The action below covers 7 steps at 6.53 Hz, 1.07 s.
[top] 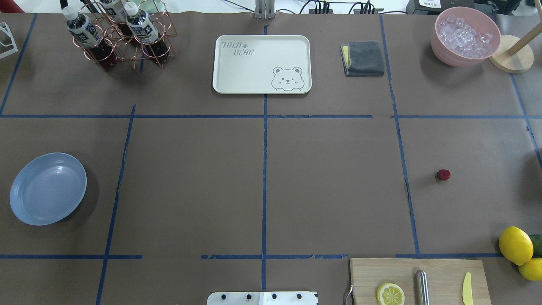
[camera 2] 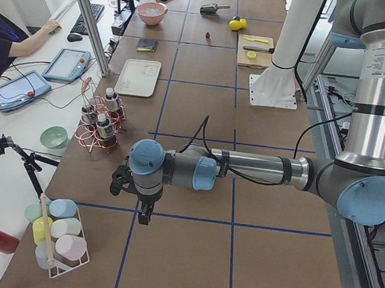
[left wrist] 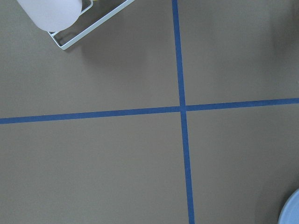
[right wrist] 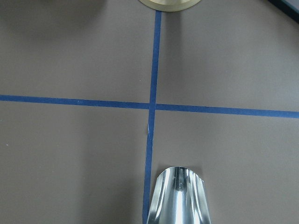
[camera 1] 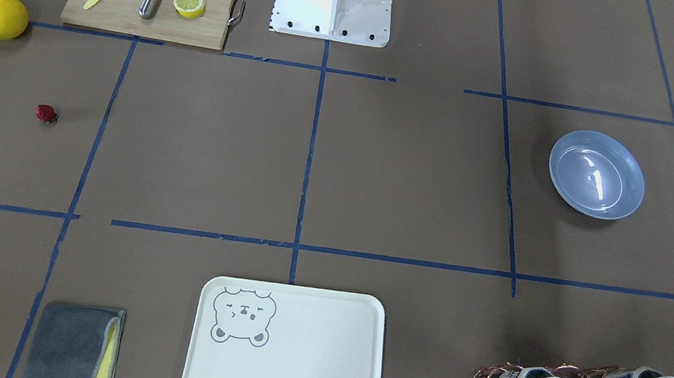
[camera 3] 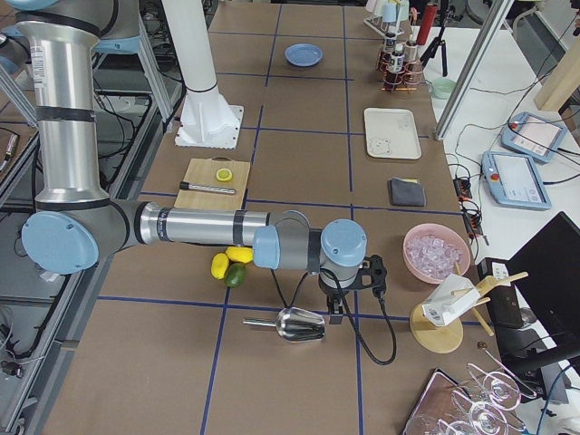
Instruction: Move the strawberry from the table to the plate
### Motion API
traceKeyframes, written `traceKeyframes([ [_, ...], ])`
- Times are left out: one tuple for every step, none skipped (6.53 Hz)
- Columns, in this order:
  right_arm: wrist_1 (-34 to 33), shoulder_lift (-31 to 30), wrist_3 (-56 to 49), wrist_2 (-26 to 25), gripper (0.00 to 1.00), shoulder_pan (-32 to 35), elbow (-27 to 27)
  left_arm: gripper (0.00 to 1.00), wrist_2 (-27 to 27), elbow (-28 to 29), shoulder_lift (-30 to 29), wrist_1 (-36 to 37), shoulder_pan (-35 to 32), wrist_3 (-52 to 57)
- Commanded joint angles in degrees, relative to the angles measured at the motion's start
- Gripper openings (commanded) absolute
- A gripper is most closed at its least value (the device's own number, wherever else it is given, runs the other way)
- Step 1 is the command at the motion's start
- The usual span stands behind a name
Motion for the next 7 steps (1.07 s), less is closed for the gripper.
traceKeyframes([
  [0.0,0.3,0.0,0.2,1.00,0.0,0.5,1.00,-0.3,0.7,0.4,-4.6,2.1,-3.5],
  [0.2,0.7,-0.1,-0.2,1.00,-0.3,0.5,1.00,-0.4,0.7,2.0,-10.3,4.4,-9.1],
  [0.1,0.9,-0.1,-0.1,1.00,-0.3,0.8,1.00,-0.7,0.5,4.6,-19.0,7.1,-17.4],
  [0.1,0.9,-0.1,-0.2,1.00,-0.4,0.4,1.00,-0.6,0.5,8.0,-29.8,11.4,-26.9],
  [0.1,0.5,-0.1,0.0,1.00,-0.5,0.4,1.00,-0.5,0.6,11.7,-44.2,17.0,-41.1],
  [0.1,0.4,0.0,0.0,1.00,-0.5,0.5,1.00,0.6,0.8,14.7,-55.5,24.0,-53.0],
  [0.1,0.8,0.0,-0.1,1.00,-0.5,0.4,1.00,3.1,0.6,15.7,-58.7,28.0,-58.8],
])
